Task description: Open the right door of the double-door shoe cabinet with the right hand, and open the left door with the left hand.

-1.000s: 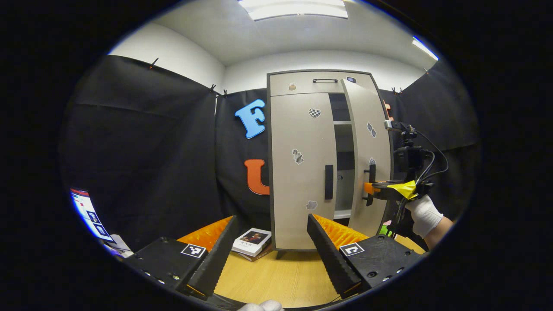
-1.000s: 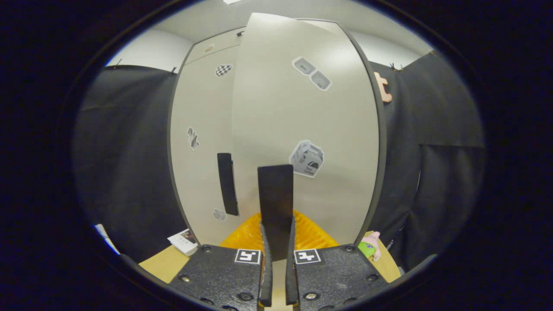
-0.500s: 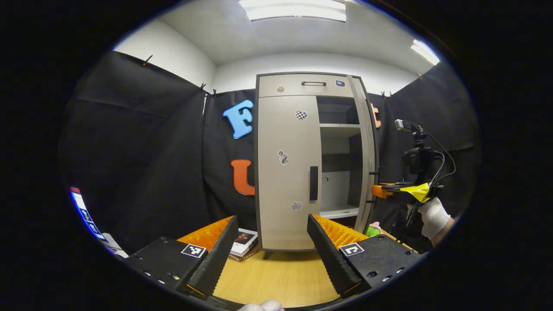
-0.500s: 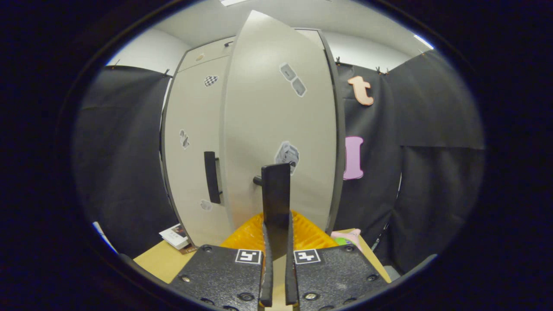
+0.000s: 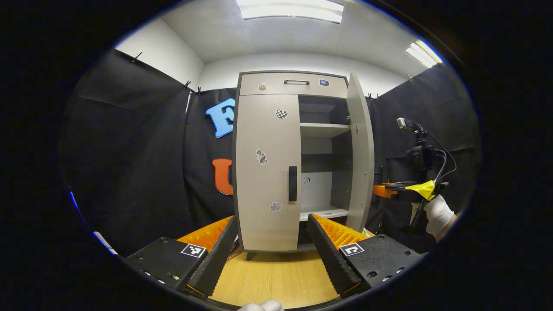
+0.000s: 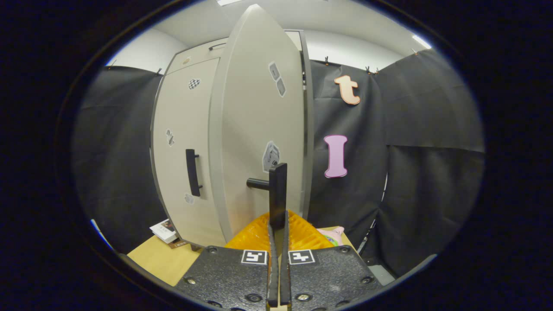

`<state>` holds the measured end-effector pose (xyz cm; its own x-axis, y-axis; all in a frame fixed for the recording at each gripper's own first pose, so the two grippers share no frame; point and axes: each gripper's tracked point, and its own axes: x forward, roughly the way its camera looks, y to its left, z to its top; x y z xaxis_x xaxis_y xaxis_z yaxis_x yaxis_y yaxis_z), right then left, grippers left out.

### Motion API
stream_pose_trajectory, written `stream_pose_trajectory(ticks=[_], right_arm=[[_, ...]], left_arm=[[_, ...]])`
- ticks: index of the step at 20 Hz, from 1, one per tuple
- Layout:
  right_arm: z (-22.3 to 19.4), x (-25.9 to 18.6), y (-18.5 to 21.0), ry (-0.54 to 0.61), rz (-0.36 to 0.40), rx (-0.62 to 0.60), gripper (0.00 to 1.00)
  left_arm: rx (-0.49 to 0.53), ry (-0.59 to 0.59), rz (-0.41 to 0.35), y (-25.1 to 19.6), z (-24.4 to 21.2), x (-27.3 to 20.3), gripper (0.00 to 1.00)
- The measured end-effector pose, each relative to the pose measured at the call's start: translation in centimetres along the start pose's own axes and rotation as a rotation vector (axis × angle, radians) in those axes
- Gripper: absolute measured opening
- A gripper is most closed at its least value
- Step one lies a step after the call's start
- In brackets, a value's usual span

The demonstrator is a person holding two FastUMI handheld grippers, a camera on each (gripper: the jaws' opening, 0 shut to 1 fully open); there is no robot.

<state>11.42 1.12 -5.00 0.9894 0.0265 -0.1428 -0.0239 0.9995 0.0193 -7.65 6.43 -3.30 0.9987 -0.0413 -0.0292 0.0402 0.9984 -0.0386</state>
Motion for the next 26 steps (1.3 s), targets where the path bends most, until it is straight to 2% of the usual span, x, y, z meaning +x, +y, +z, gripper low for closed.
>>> stream_pose_trajectory(ticks=[1, 7, 11, 13, 22, 24, 25, 26], right_arm=[[0.2, 0.0, -0.5, 0.000, -0.006, -0.004, 0.02], [0.0, 0.1, -4.8, 0.010, 0.011, -0.022, 0.04], [0.2, 0.4, -7.5, 0.017, 0.007, 0.000, 0.03], [0.4, 0.5, -7.1, 0.024, 0.041, 0.036, 0.04], [0.6, 0.2, -7.9, 0.018, 0.035, 0.054, 0.04], [1.2, -0.7, -8.5, 0.005, 0.010, 0.035, 0.08], [1.4, -1.2, -9.2, -0.003, -0.013, 0.020, 0.18], [1.9, -2.0, -9.9, -0.019, -0.035, 0.007, 0.33]], left_arm=[[-0.005, -0.001, -0.003, -0.1, 0.0, 0.0, 0.96], [-0.024, 0.000, -0.025, -0.3, 0.2, -0.1, 0.96], [0.000, -0.016, -0.026, 0.1, 0.4, 0.3, 0.96], [0.003, -0.014, -0.025, -0.1, 0.3, 0.7, 0.96], [0.034, 0.005, 0.013, 0.5, -0.1, 0.8, 0.96], [0.038, 0.010, 0.022, 0.6, -0.6, 1.1, 0.96], [0.040, 0.013, 0.023, 0.7, -0.9, 1.2, 0.96], [0.042, 0.014, 0.026, 0.8, -1.1, 1.2, 0.96]])
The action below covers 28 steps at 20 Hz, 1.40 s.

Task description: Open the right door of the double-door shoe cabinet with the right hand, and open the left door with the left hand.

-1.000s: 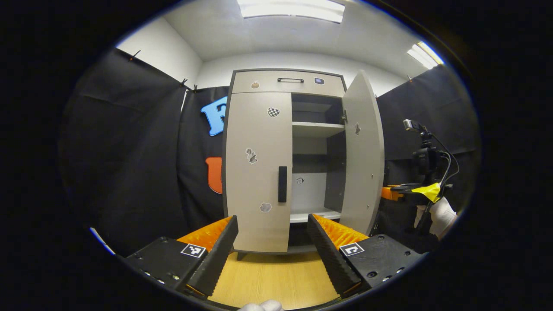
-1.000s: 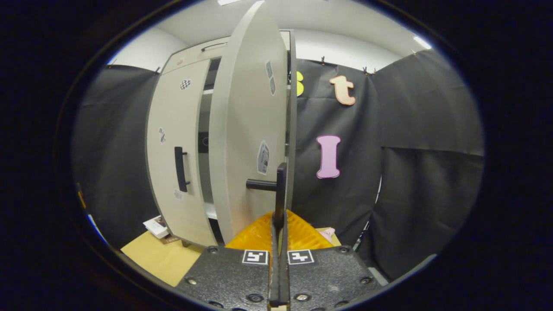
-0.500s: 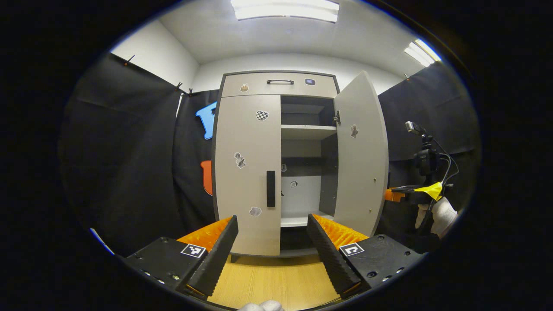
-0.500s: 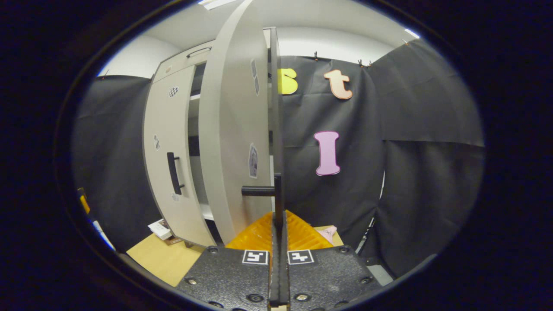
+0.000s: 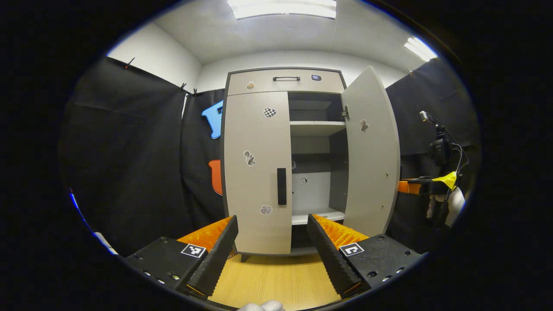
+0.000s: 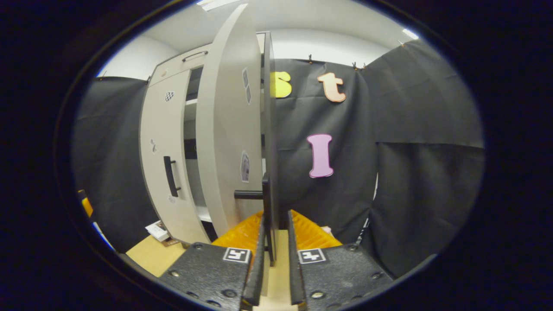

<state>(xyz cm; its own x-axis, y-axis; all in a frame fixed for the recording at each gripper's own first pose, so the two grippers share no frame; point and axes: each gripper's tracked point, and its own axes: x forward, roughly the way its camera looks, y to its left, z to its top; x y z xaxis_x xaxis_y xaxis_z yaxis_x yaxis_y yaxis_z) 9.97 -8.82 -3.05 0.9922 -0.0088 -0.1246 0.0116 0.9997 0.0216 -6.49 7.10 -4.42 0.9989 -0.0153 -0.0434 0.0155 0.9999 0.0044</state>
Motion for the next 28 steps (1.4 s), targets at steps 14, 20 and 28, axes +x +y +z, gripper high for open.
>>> stream_pose_trajectory(ticks=[14, 20, 28], right_arm=[[-0.3, -11.8, 2.9, -0.043, -0.093, 0.033, 1.00], [-1.2, -13.5, 8.8, -0.043, -0.017, 0.023, 1.00], [-3.3, -11.6, 11.0, 0.020, 0.015, 0.049, 1.00]], left_arm=[[0.001, 0.010, -0.018, 0.4, -1.3, 1.7, 0.96], [0.029, -0.010, -0.020, 0.8, -1.0, 5.4, 0.96], [0.022, 0.000, -0.060, -1.0, -1.4, 9.3, 0.96]])
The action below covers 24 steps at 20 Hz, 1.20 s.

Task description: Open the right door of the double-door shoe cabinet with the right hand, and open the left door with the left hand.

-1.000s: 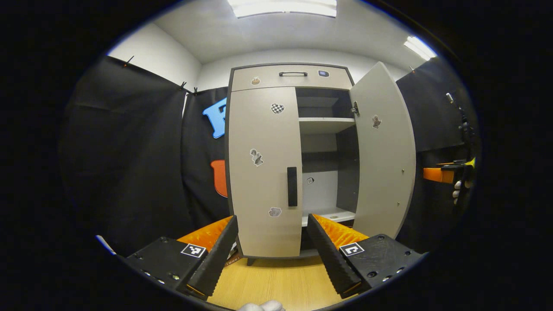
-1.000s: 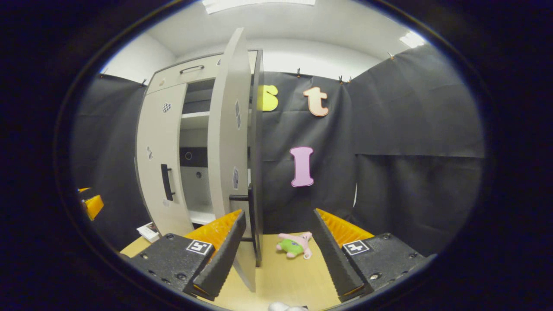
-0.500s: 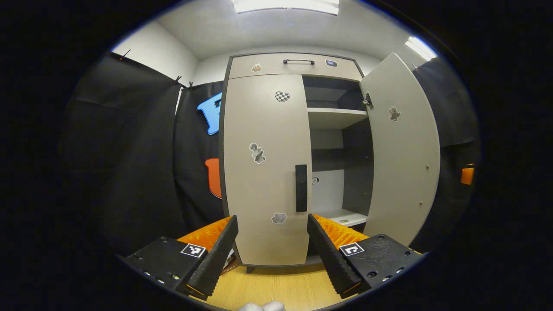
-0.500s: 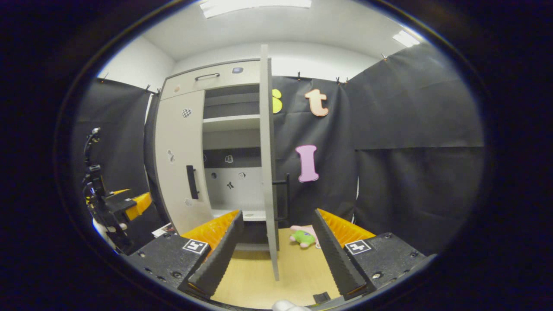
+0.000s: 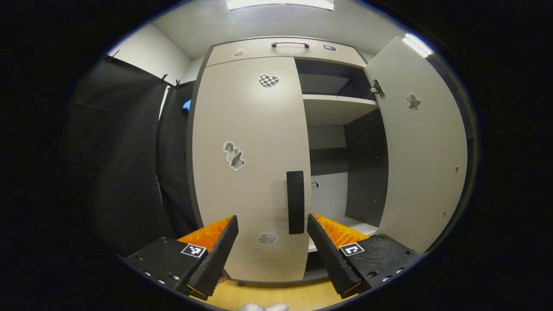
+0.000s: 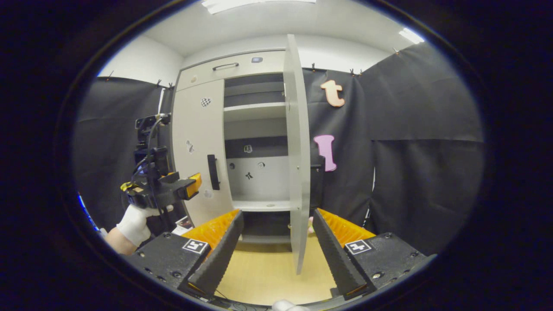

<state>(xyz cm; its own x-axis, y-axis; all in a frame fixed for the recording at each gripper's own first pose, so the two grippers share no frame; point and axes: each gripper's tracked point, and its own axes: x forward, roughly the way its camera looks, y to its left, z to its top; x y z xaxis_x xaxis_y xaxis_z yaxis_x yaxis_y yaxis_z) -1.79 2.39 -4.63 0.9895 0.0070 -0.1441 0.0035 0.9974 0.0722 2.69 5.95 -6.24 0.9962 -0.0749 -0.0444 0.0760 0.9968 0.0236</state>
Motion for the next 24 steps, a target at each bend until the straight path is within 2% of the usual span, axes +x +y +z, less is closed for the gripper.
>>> stream_pose_trajectory(ticks=[13, 18, 21, 22, 23, 24], right_arm=[[-0.1, 1.0, -0.6, 0.022, -0.045, -0.015, 1.00], [0.0, 1.0, -0.6, 0.025, -0.034, -0.027, 1.00], [0.1, 1.0, -0.5, 0.025, -0.028, -0.024, 1.00], [0.0, 1.0, -0.5, 0.027, -0.027, -0.024, 1.00], [0.0, 1.0, -0.5, 0.030, -0.026, -0.023, 1.00], [0.0, 0.9, -0.4, 0.031, -0.024, -0.021, 1.00]], left_arm=[[-0.029, 0.048, -0.022, -1.2, -1.5, 3.2, 0.96], [-0.041, 0.070, -0.018, -1.2, -2.0, 3.1, 0.77], [-0.033, 0.057, -0.028, -1.3, -1.8, 3.4, 0.71], [-0.040, 0.064, -0.051, -1.8, -2.0, 3.3, 0.55], [-0.046, 0.059, -0.058, -2.0, -1.9, 3.2, 0.60], [-0.034, 0.066, -0.061, -1.9, -2.0, 3.2, 0.30]])
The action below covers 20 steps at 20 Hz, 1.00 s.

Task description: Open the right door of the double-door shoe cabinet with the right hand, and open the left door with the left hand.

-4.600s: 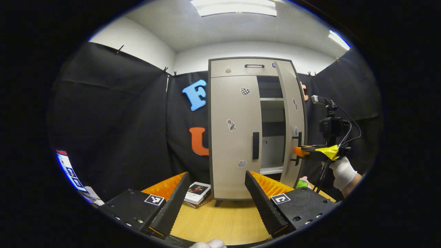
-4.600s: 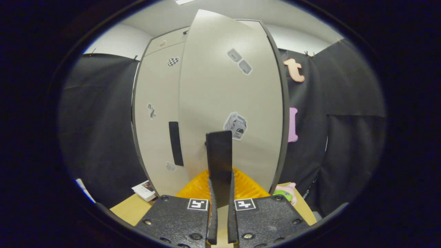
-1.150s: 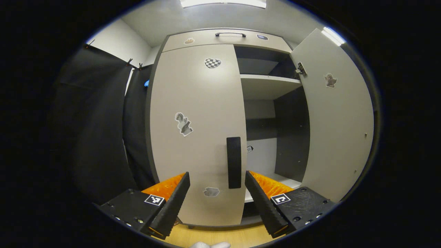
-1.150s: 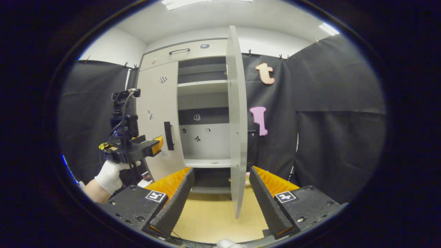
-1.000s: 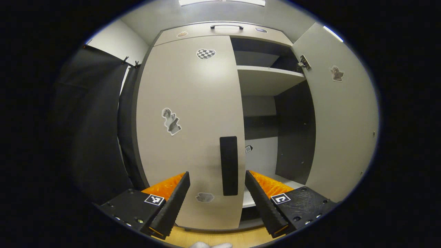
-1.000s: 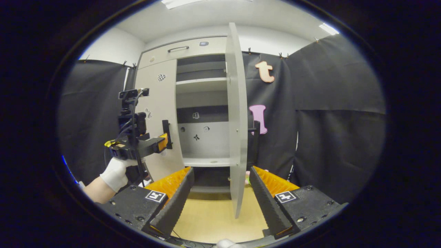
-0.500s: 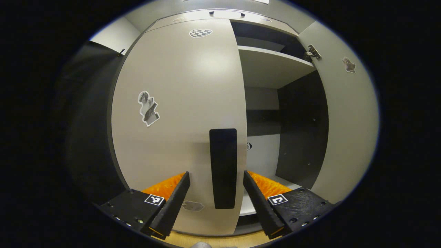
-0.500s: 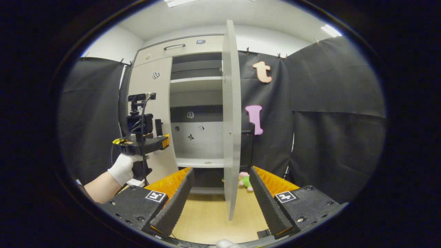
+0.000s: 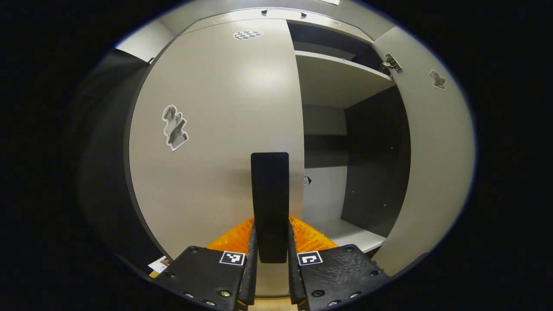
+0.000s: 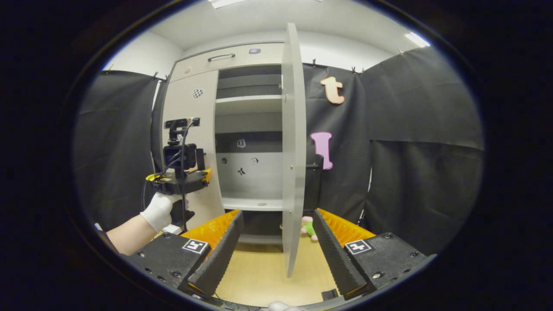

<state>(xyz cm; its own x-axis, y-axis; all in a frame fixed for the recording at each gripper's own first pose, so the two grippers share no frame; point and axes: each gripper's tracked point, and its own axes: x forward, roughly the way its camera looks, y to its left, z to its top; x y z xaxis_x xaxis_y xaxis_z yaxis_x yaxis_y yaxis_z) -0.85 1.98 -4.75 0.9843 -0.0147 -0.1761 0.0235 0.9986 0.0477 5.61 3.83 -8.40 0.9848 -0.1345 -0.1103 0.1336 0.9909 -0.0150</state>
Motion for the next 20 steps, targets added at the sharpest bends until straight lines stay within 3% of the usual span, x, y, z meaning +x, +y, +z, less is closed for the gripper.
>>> stream_pose_trajectory(ticks=[1, 4, 7, 20], right_arm=[[0.0, 0.0, 0.0, 0.003, 0.003, 0.000, 1.00], [0.1, 0.1, 0.1, -0.004, 0.011, -0.003, 1.00], [0.2, 0.0, 0.2, -0.011, 0.021, -0.006, 1.00], [0.8, -0.1, 1.5, -0.034, 0.099, -0.025, 1.00]], left_arm=[[0.001, 0.001, -0.003, 0.2, -0.1, 0.2, 0.30], [-0.016, 0.012, 0.012, 0.2, -0.2, 0.0, 0.12], [-0.005, 0.005, 0.011, 0.2, -0.1, -0.3, 0.03], [-0.013, -0.005, -0.032, 0.4, -0.1, -2.8, 0.02]])
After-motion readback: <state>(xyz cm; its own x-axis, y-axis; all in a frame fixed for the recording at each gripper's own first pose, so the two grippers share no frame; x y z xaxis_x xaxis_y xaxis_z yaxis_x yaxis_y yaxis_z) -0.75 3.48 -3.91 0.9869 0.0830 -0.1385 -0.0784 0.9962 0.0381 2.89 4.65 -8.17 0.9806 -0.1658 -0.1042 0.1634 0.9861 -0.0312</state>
